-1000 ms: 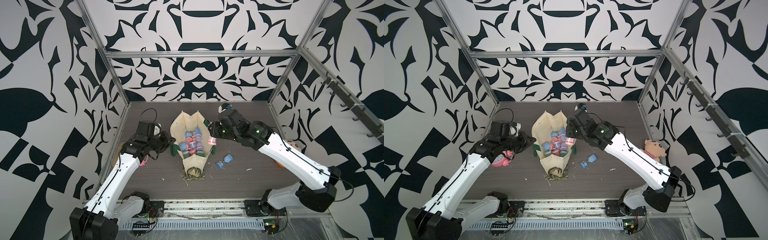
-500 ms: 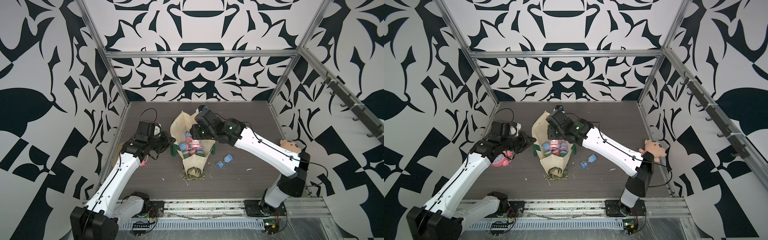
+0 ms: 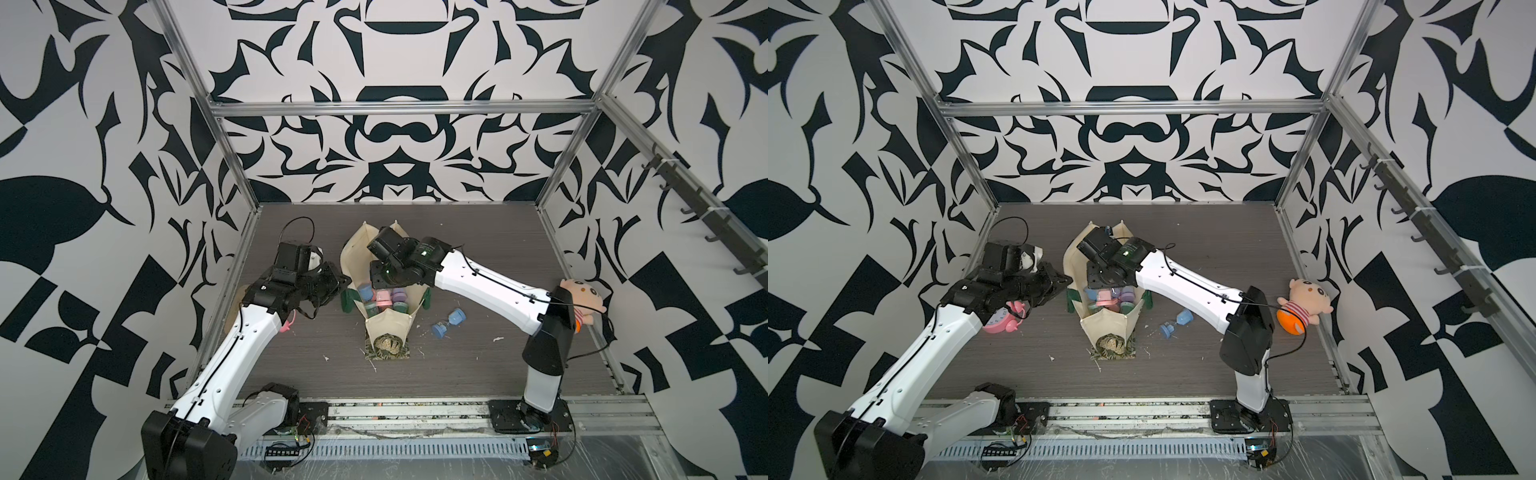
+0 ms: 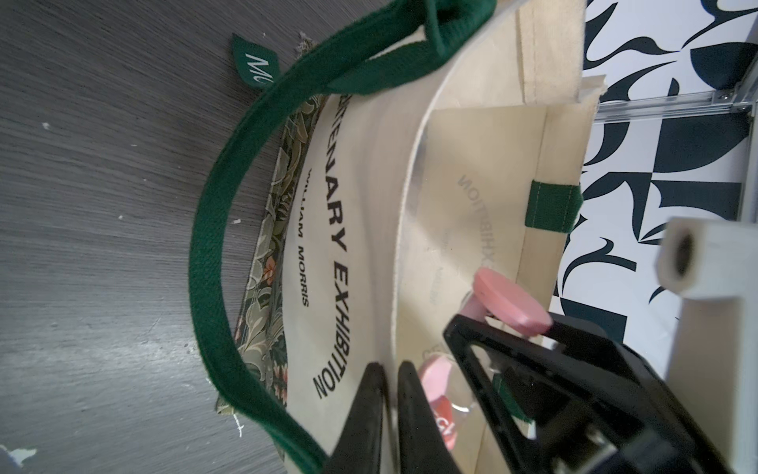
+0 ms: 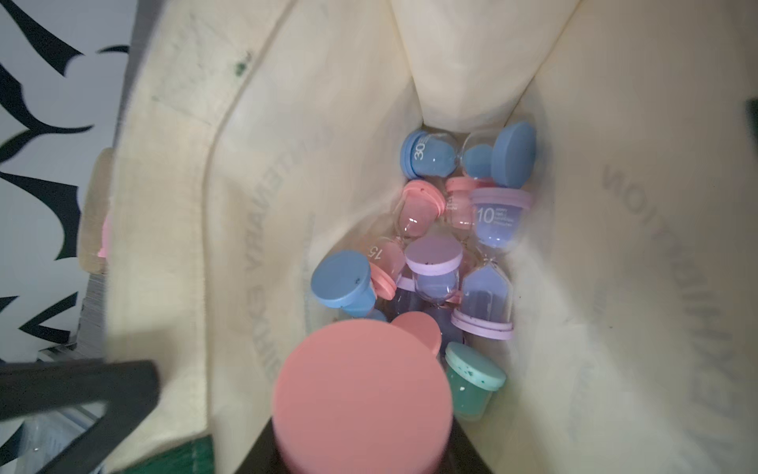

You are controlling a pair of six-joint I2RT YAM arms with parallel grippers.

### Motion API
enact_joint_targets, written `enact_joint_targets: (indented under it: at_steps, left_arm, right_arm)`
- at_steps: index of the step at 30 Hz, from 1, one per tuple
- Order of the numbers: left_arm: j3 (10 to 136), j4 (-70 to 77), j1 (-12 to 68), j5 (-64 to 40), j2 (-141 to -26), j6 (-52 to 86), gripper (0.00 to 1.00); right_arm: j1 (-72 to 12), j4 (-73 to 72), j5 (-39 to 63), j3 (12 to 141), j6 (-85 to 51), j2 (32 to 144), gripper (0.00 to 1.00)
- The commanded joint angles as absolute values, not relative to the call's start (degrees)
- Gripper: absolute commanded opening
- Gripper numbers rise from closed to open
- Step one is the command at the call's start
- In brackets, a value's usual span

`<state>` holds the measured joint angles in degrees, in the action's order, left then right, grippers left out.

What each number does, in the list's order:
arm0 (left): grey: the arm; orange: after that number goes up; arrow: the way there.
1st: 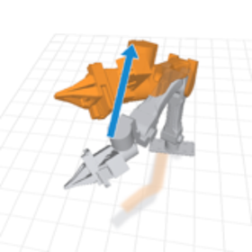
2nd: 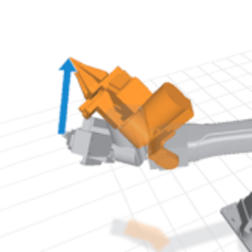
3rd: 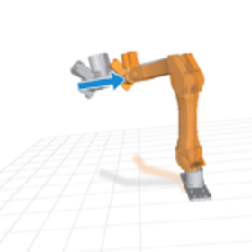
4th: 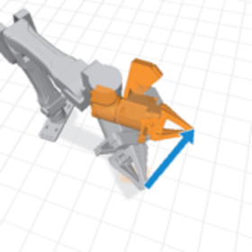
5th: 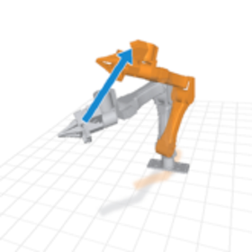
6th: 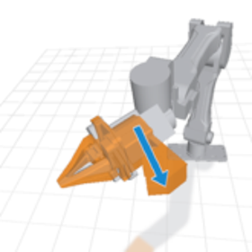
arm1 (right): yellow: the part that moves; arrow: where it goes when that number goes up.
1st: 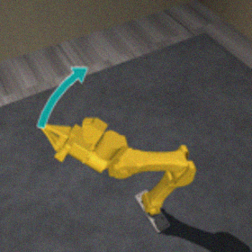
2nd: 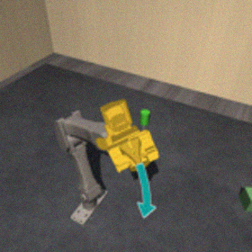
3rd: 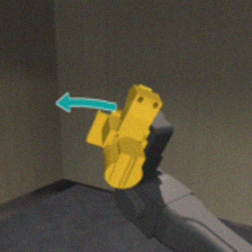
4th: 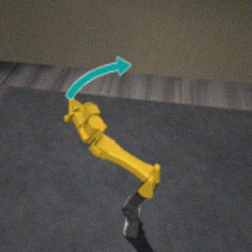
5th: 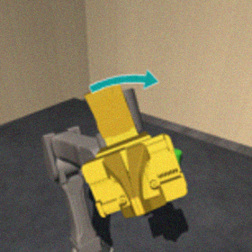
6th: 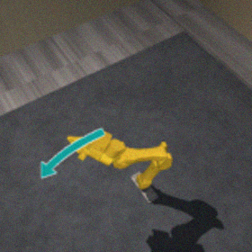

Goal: Put the hourglass into the canvas bag
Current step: Place the hourglass in the canvas bag.

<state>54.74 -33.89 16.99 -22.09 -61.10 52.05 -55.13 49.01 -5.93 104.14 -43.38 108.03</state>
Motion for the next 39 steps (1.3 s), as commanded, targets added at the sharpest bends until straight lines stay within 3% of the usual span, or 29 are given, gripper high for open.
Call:
enact_joint_targets:
  at_steps: [1, 17, 28, 39]
  left_arm:
    - [55.64, -34.57, 16.82, -22.32, -61.19, 51.54, 0.13]
    - [55.03, -34.58, 16.79, -21.79, -61.56, 50.98, 0.02]
    - [54.37, -34.25, 16.76, -21.97, -61.83, 50.86, 0.02]
    - [53.96, -33.84, 16.80, -22.15, -61.87, 50.86, 0.02]
  right_arm:
    - [-55.39, 49.53, -4.15, 104.48, -44.44, 108.35, 0.00]
    - [-56.99, 48.82, -0.78, 98.41, -47.64, 112.38, 0.02]
    - [-57.66, 52.64, -3.87, 102.68, -46.99, 111.86, 0.45]
    - [-57.73, 56.87, -9.70, 109.34, -45.22, 107.69, 0.61]
